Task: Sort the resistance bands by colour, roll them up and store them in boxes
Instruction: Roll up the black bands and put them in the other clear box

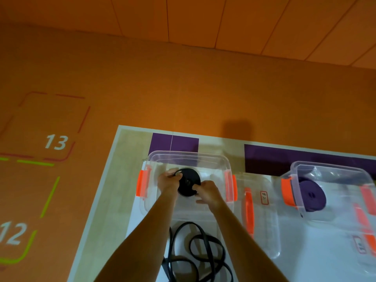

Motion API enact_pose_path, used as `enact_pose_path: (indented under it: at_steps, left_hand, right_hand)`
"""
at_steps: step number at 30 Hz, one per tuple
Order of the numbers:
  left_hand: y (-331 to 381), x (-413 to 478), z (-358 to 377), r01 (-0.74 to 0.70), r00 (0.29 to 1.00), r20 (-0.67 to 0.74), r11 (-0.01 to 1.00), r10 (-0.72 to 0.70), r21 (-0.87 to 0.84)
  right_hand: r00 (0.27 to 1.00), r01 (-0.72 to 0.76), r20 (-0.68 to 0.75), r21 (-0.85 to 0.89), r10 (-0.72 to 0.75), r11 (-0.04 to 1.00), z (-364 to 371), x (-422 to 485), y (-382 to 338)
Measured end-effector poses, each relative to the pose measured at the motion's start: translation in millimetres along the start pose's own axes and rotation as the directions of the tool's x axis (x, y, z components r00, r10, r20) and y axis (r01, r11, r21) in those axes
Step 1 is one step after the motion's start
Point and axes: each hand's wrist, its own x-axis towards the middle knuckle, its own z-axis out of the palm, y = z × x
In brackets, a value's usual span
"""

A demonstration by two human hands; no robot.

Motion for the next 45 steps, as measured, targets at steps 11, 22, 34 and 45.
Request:
enact_pose_path:
  at_steps: [11,22,34,45]
  left_hand:
    - [11,14,6,-0.188,0.982,0.062,0.955,0.178,0.23]
    - [16,-38,-35,-0.46,0.887,0.285,0.745,0.363,0.483]
    - [-79,-184,-122,-0.815,0.466,0.41,0.199,0.784,0.545]
    - [-226,-248,-126,-0.658,0.69,0.302,0.397,0.658,0.64]
  right_hand:
    - [1.0,-0.003,-0.015,-0.011,0.003,1.0,-3,2,1]
    - [0.76,0.551,-0.11,-0.415,-0.641,0.725,-32,-76,-21]
    - [0.743,0.548,-0.076,-0.501,-0.665,0.67,-45,-185,130]
    - [0.855,0.322,-0.133,-0.624,-0.502,0.712,3,-164,213]
